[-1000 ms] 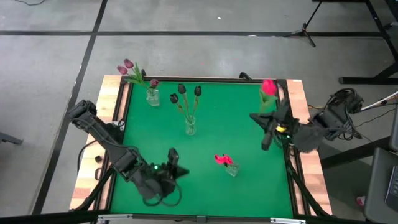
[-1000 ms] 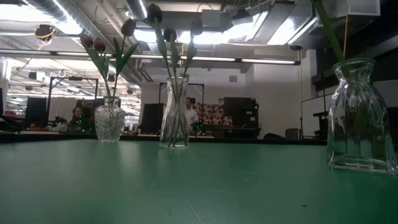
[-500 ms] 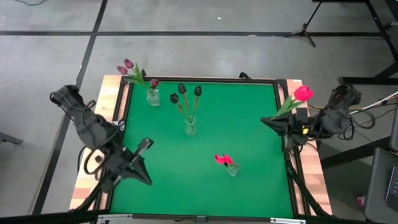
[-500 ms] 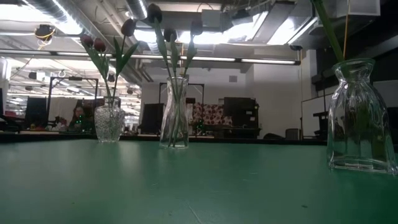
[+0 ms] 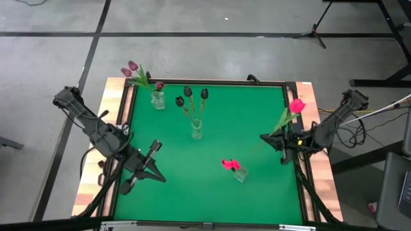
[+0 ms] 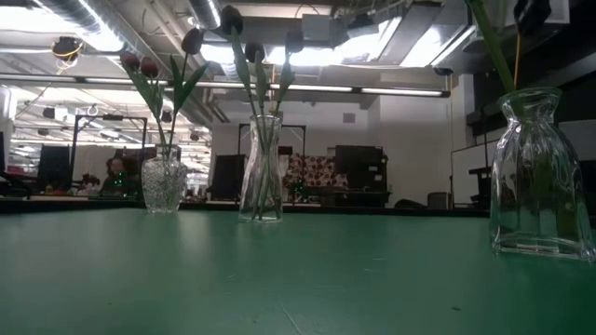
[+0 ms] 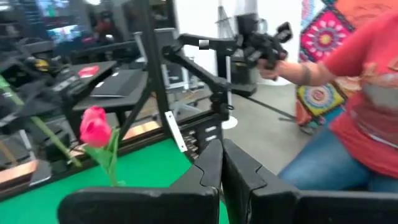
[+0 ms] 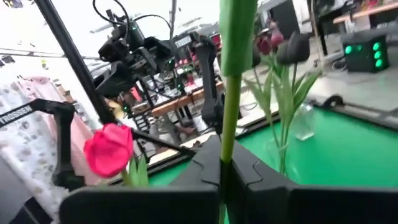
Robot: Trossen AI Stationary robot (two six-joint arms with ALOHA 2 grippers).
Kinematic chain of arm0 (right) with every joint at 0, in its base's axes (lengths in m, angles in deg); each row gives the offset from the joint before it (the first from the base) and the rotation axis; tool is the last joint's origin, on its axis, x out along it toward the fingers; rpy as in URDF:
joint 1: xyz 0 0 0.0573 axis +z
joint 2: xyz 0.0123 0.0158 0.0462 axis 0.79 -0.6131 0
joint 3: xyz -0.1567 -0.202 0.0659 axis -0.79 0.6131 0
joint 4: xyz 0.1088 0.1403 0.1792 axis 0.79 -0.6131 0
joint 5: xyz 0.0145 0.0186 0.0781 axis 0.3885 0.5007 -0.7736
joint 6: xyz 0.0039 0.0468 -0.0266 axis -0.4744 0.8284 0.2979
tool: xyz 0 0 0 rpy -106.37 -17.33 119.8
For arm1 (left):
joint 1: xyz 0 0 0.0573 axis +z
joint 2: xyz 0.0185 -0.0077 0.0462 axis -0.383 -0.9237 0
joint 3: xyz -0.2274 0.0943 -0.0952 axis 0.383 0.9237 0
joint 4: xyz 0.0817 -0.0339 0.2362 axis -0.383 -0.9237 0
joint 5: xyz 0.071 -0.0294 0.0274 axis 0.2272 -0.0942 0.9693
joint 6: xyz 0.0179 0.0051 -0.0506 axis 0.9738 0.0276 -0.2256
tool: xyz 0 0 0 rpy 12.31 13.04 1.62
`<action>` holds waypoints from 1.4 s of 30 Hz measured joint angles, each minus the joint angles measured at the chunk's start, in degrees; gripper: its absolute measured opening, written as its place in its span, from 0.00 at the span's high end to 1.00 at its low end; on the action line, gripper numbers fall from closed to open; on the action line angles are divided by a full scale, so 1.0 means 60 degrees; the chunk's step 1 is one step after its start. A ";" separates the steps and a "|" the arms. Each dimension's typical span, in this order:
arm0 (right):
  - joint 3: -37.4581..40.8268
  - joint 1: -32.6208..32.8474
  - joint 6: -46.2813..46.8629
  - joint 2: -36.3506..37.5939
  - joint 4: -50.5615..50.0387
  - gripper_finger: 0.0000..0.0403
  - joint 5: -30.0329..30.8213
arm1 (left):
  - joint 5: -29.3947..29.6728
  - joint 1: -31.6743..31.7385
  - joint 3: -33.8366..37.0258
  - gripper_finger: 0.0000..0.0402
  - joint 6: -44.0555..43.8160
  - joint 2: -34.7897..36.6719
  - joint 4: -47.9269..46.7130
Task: Sort flowers into vase by color
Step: Put the pink tulip into the bottom transparent vase
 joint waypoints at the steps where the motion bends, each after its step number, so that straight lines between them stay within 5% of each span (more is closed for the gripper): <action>1: 0.0055 0.0007 0.0264 -0.0088 -0.0014 1.00 -0.0085 | 0.0167 0.0000 0.0172 1.00 -0.0038 0.0000 0.0227; 7: 0.0168 0.0718 0.0845 -0.1178 0.0258 1.00 0.0188 | 0.0481 0.0000 0.1256 1.00 -0.0034 0.0000 0.1809; 16: 0.0162 0.2113 0.0047 -0.2376 0.1546 1.00 0.1546 | -0.1335 0.0500 0.2352 1.00 -0.0846 0.0000 0.3257; 27: 0.0158 0.0693 -0.0084 -0.2608 0.1795 1.00 -0.0677 | -0.3063 0.1767 0.2490 1.00 -0.1704 0.0000 0.3052; 42: 0.0158 0.0481 -0.0055 -0.3047 0.1571 1.00 -0.0928 | -0.3284 0.1847 0.2490 1.00 -0.1786 0.0610 0.2421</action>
